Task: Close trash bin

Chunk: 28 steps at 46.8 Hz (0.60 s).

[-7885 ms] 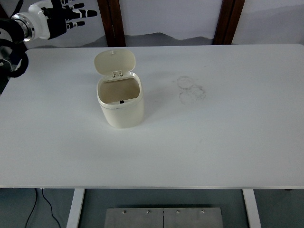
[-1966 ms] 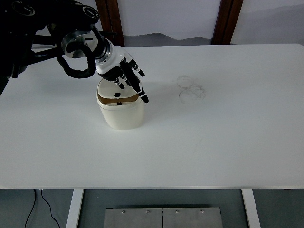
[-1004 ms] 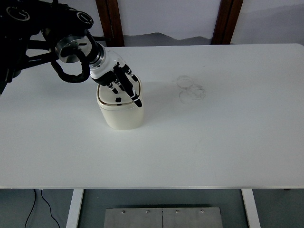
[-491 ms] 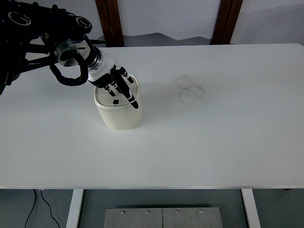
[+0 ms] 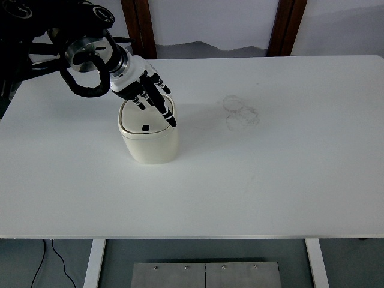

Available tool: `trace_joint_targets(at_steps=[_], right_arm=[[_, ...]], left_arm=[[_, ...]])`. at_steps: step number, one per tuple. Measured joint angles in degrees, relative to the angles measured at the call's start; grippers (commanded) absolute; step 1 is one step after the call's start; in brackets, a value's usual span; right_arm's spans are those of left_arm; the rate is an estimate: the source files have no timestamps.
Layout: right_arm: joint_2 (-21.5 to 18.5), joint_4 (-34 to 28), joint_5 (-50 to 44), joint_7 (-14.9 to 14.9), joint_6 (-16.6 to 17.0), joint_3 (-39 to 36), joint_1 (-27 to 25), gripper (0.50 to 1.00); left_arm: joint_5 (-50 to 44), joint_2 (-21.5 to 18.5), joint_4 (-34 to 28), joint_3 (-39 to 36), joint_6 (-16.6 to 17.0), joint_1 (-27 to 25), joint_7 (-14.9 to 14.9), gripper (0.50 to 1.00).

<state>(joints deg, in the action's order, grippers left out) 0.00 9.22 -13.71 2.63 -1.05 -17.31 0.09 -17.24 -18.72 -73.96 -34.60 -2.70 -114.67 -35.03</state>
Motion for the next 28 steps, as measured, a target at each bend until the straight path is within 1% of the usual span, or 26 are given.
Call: trace_joint_targets(at_steps=[7, 14, 24, 28], right_arm=[[0.0, 0.0, 0.0, 0.0, 0.0, 0.0, 0.0, 0.995], [0.0, 0.0, 0.1, 0.0, 0.0, 0.0, 0.0, 0.995], [0.0, 0.0, 0.2, -0.1, 0.0, -0.1, 0.0, 0.995], [0.0, 0.0, 0.2, -0.1, 0.0, -0.1, 0.0, 0.995]], left_arm=[[0.0, 0.0, 1.3, 0.8, -0.2, -1.5, 0.0, 1.0], [0.4, 0.0, 4.8, 3.2, -0.4, -1.8, 0.0, 1.0], [1.0, 0.0, 10.3, 7.0, -0.8, -0.5, 0.1, 1.0], [1.0, 0.0, 12.4, 8.5, -0.8, 0.8, 0.1, 1.0]])
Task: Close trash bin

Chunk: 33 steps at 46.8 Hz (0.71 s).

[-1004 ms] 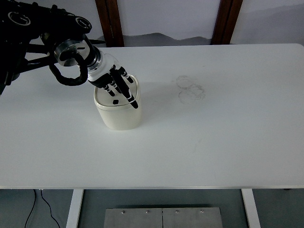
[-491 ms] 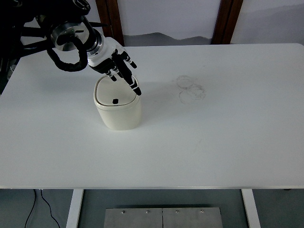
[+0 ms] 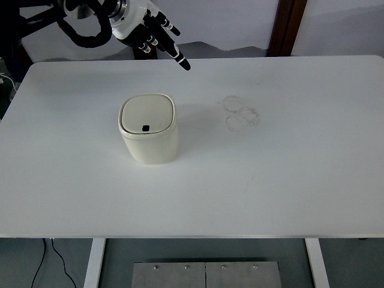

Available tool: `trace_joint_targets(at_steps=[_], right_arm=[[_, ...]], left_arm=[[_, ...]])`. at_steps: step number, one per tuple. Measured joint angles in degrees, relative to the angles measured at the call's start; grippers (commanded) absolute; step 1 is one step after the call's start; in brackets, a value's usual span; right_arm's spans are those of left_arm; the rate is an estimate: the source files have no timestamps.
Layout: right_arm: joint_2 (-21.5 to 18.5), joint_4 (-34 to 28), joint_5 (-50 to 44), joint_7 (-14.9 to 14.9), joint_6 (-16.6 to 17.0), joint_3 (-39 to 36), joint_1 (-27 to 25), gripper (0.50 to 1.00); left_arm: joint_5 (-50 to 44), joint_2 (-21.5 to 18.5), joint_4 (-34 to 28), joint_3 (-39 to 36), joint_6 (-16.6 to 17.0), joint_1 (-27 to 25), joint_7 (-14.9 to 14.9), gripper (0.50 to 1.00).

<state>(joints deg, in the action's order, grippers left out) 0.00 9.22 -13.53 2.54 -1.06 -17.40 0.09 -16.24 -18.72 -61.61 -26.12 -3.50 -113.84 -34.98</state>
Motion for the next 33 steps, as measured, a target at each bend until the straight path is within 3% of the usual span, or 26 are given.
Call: trace_joint_targets(at_steps=[10, 16, 26, 33], right_arm=[[0.0, 0.0, 0.0, 0.0, 0.0, 0.0, 0.0, 0.995], [0.0, 0.0, 0.0, 0.0, 0.0, 0.0, 0.0, 0.995], [0.0, 0.0, 0.1, 0.0, 0.0, 0.0, 0.0, 0.995], [0.0, 0.0, 0.1, -0.1, 0.0, 0.0, 0.0, 0.995]], left_arm=[[1.2, 0.0, 7.5, 6.3, 0.0, 5.7, 0.8, 1.0], [3.5, -0.8, 10.7, 13.4, 0.0, 11.1, 7.1, 1.0], [8.2, -3.4, 12.6, 25.3, 0.0, 18.3, 15.3, 1.0], [9.7, -5.8, 13.8, 32.8, 0.1, 22.7, 23.1, 1.0]])
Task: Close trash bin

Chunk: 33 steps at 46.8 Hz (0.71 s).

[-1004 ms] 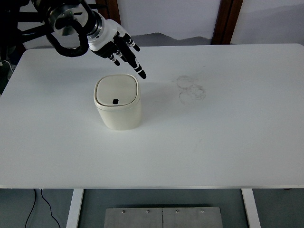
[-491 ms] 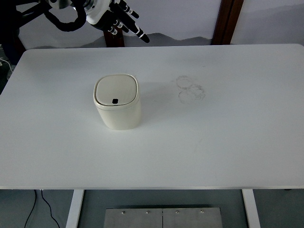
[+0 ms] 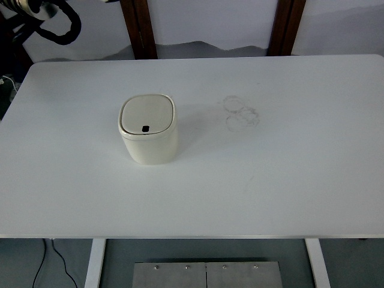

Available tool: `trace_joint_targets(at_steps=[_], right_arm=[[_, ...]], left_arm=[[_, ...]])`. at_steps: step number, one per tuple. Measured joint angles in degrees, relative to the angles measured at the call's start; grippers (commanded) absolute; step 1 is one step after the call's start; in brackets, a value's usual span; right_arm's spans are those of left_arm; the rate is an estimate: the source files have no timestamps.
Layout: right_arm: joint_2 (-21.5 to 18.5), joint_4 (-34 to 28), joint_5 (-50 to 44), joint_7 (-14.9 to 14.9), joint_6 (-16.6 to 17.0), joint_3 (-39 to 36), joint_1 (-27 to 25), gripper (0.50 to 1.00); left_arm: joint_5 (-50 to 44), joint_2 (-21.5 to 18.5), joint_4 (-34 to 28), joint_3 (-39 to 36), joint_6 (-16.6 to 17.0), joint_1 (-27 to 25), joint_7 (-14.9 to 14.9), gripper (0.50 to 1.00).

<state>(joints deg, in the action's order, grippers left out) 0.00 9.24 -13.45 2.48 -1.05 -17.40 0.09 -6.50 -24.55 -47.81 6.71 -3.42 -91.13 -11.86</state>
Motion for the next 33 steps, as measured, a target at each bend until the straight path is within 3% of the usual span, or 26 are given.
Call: trace_joint_targets(at_steps=[8, 33], right_arm=[[0.0, 0.0, 0.0, 0.0, 0.0, 0.0, 0.0, 0.995], [0.0, 0.0, 0.1, 0.0, 0.0, 0.0, 0.0, 0.995]], left_arm=[[-0.2, -1.7, 0.4, 7.1, 0.0, 5.2, 6.3, 1.0], [-0.8, -2.2, 3.2, 27.9, 0.3, 20.8, 6.8, 1.0]])
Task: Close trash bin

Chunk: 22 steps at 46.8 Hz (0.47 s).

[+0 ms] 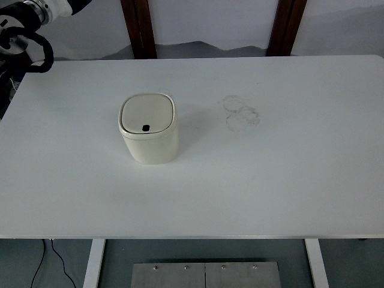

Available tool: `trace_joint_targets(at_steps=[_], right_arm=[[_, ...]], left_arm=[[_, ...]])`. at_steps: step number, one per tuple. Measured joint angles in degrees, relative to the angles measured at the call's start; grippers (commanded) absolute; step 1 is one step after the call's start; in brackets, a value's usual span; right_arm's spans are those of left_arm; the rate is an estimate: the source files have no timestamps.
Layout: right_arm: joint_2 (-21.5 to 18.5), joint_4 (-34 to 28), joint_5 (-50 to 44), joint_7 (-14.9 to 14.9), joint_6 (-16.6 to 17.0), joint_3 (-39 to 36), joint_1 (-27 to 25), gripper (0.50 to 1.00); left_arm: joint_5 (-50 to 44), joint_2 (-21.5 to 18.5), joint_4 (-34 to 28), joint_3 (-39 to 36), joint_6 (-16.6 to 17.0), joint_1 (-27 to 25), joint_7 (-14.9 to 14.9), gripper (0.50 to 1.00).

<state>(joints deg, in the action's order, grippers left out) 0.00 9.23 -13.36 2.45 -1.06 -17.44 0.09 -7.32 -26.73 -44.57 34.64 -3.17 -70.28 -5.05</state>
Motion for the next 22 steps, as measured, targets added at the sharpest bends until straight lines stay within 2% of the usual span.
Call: trace_joint_targets(at_steps=[9, 16, 22], right_arm=[[0.0, 0.0, 0.0, 0.0, 0.0, 0.0, 0.0, 0.995], [0.0, 0.0, 0.0, 0.0, 0.0, 0.0, 0.0, 0.995], [0.0, 0.0, 0.0, 0.0, 0.0, 0.0, 0.0, 0.995]], left_arm=[[0.2, 0.0, 0.5, 1.7, -0.3, 4.4, 1.4, 1.0], [0.3, 0.0, 0.5, 1.8, -0.3, 5.9, 3.1, 1.0], [0.1, 0.0, 0.5, 1.8, -0.3, 6.4, 3.2, 1.0]])
